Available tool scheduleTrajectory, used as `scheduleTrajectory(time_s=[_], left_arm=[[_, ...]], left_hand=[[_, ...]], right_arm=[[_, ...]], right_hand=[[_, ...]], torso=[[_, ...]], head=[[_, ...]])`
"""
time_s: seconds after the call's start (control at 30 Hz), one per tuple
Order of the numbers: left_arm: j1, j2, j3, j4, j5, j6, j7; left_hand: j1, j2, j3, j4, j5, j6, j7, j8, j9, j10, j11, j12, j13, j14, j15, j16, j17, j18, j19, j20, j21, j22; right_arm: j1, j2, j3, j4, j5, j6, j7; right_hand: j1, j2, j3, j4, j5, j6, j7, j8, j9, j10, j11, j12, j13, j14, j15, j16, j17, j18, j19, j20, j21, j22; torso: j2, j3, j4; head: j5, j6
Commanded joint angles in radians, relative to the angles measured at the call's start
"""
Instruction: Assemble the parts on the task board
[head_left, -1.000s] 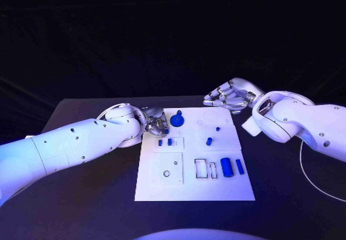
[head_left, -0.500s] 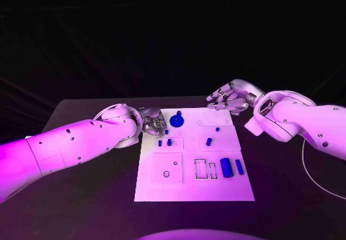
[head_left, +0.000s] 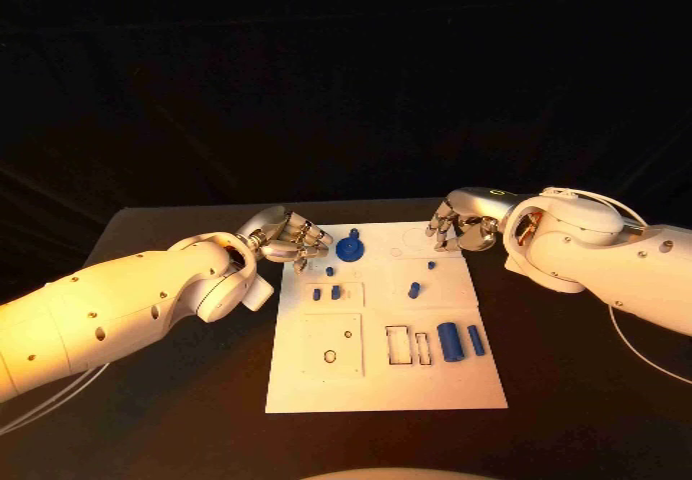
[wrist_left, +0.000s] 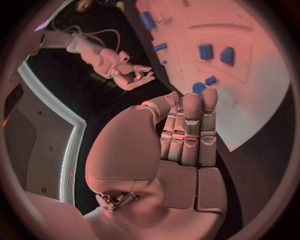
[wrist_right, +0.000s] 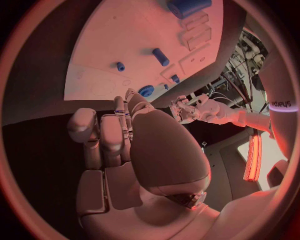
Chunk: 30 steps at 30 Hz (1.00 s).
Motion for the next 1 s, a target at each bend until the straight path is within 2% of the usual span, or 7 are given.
scheduleTrajectory(time_s=[0.03,0.17,0.33,0.67,1.0], left_arm=[[-0.014,-0.021,0.0,0.04,0.544,-0.062,0.245],[-0.029,-0.048,0.0,0.078,0.651,-0.062,0.299],[-0.037,-0.067,0.0,0.099,0.693,-0.055,0.322],[-0.041,-0.079,0.0,0.123,0.71,-0.033,0.327],[-0.041,-0.081,0.0,0.125,0.711,-0.026,0.316]], left_hand=[[-0.026,0.001,-0.027,0.01,-0.001,0.01,-0.005,0.006,0.001,0.011,-0.004,0.017,0.005,-0.001,-0.004,-0.001,-0.003,0.016,-0.004,-0.002,-0.01,-0.007],[-0.045,0.009,-0.06,0.022,0.001,0.019,-0.012,0.013,0.001,0.019,-0.012,0.041,0.013,0.004,-0.009,0.003,-0.003,0.016,0.003,-0.006,-0.021,-0.017],[-0.054,0.009,-0.08,0.027,0.001,0.018,-0.013,0.014,-0.001,0.013,-0.012,0.051,0.016,0.004,-0.009,0.003,-0.008,0.016,0.005,-0.007,-0.032,-0.025],[-0.054,0.01,-0.088,0.028,0.001,0.017,-0.013,0.014,-0.001,0.01,-0.012,0.056,0.017,0.002,-0.01,0.0,-0.014,0.017,0.003,-0.007,-0.044,-0.033],[-0.052,0.01,-0.093,0.026,0.002,0.016,-0.013,0.014,-0.002,0.008,-0.012,0.059,0.018,0.0,-0.01,-0.003,-0.02,0.018,0.002,-0.008,-0.054,-0.04]], right_arm=[[-0.009,0.006,-0.002,0.006,-0.239,0.059,-0.048],[-0.018,0.011,-0.005,0.007,-0.288,0.071,-0.054],[-0.027,0.019,-0.008,0.003,-0.316,0.084,-0.054],[-0.048,0.05,-0.011,-0.018,-0.326,0.1,-0.034],[-0.057,0.065,-0.011,-0.026,-0.319,0.106,-0.02]], right_hand=[[-0.004,-0.013,0.013,0.002,-0.012,0.005,-0.008,-0.004,-0.001,0.0,-0.002,-0.013,-0.022,0.022,-0.014,-0.005,-0.003,0.005,0.003,-0.005,-0.003,-0.002],[-0.014,-0.024,0.026,0.006,-0.027,0.006,-0.012,-0.007,-0.001,-0.005,-0.004,-0.029,-0.053,0.022,-0.024,-0.01,-0.009,0.005,0.001,-0.014,-0.009,-0.008],[-0.019,-0.033,0.039,0.008,-0.033,0.003,-0.015,-0.009,-0.001,-0.01,-0.006,-0.041,-0.082,0.022,-0.028,-0.017,-0.016,0.006,-0.002,-0.02,-0.014,-0.014],[-0.018,-0.033,0.059,0.007,-0.035,0.004,-0.017,-0.009,-0.001,-0.008,-0.008,-0.049,-0.111,0.022,-0.032,-0.022,-0.021,0.007,-0.003,-0.025,-0.019,-0.018],[-0.016,-0.029,0.087,0.002,-0.041,0.013,-0.015,-0.007,0.0,0.007,-0.008,-0.051,-0.136,0.023,-0.033,-0.024,-0.022,0.006,-0.002,-0.027,-0.02,-0.018]], torso=[[0.001,0.0002,0.0002],[0.002,-0.0004,0.0004],[0.002,-0.0001,-0.0005],[0.002,0.0003,-0.0011],[0.002,0.0004,-0.0003]], head=[[-0.015,0.007],[-0.024,0.01],[-0.028,0.01],[-0.03,0.007],[-0.026,0.001]])
